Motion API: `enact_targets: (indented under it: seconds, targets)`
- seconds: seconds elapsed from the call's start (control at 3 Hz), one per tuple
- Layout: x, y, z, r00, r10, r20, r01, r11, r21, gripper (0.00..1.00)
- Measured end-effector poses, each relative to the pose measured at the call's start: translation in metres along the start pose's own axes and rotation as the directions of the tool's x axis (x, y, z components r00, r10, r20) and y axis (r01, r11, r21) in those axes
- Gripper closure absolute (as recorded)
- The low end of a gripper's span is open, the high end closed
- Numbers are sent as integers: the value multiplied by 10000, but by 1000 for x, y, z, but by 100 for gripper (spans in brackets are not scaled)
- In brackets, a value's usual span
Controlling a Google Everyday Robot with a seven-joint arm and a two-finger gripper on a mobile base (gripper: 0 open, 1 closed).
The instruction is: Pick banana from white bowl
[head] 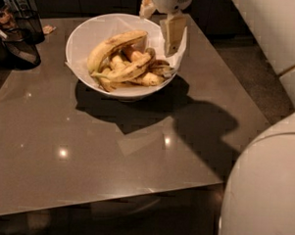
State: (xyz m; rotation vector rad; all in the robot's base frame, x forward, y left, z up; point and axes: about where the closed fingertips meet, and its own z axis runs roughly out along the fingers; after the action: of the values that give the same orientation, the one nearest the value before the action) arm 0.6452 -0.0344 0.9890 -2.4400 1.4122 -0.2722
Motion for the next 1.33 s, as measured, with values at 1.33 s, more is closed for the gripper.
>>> enact_targets:
  seconds: [1.33]
  targets:
    - [-30, 4, 21, 9966, -661, 487, 696, 9949, -725, 40]
